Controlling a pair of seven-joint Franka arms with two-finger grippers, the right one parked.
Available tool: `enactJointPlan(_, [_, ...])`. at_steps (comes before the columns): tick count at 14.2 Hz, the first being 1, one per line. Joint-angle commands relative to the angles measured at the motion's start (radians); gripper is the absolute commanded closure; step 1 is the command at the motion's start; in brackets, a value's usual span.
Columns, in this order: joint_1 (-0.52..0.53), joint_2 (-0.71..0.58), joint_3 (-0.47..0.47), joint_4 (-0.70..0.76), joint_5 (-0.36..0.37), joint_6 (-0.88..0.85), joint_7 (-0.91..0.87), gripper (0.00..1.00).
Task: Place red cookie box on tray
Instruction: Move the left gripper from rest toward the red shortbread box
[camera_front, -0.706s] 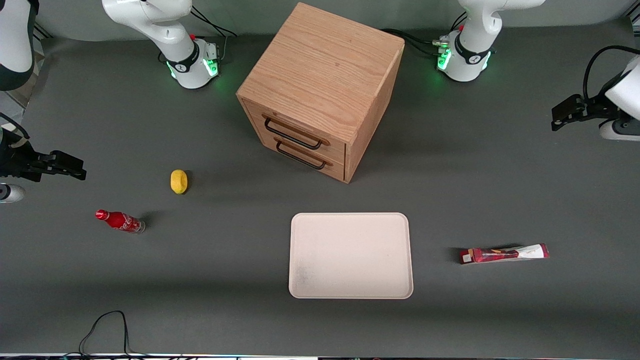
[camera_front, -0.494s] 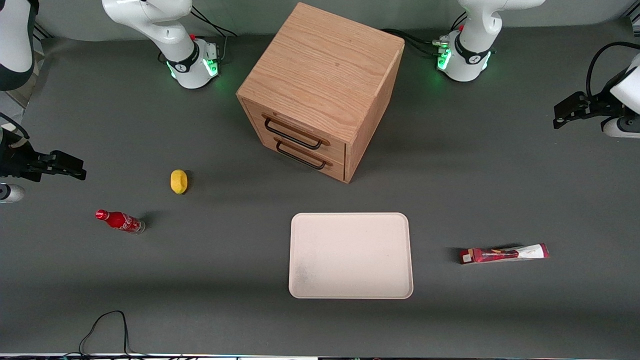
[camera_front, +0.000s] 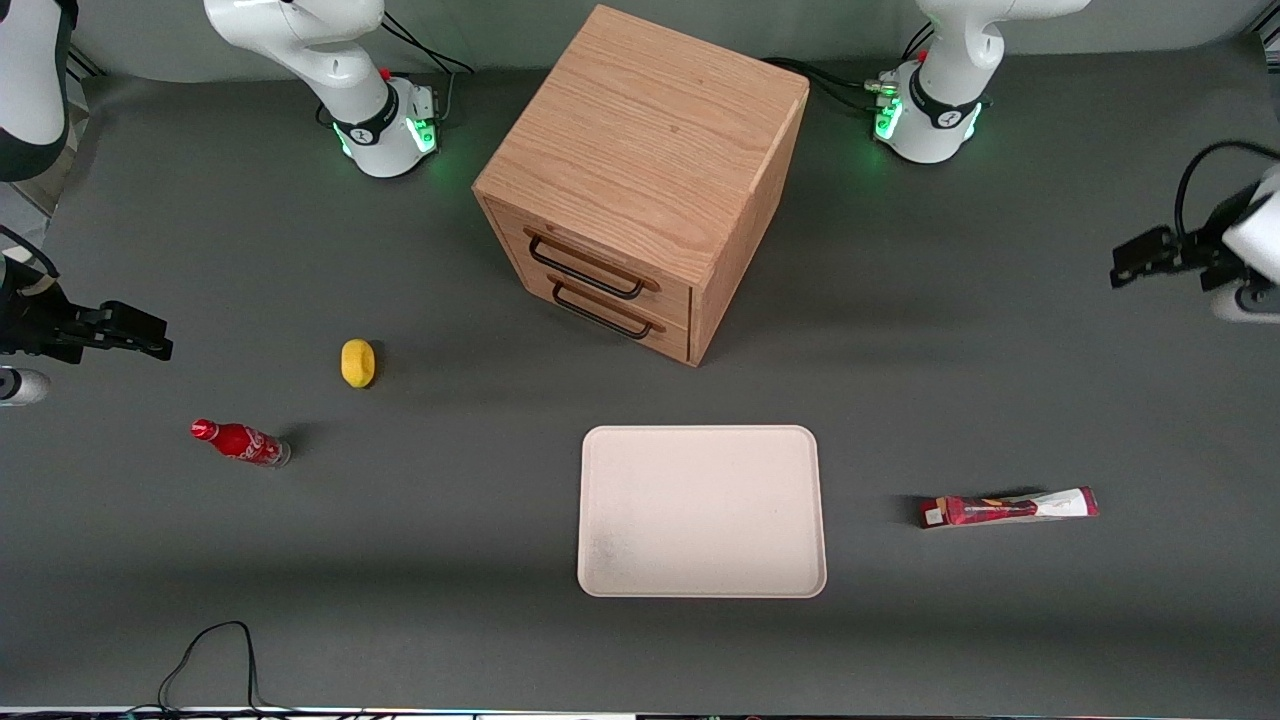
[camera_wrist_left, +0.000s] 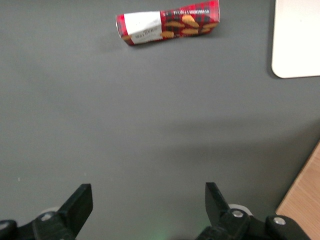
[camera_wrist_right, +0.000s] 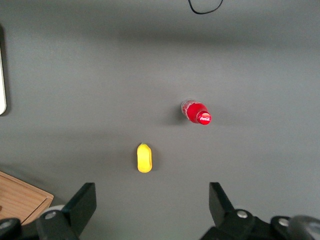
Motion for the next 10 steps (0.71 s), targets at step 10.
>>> enactJointPlan(10, [0.002, 0.475, 0.025, 0.327, -0.004, 0.238, 1.113, 0.00])
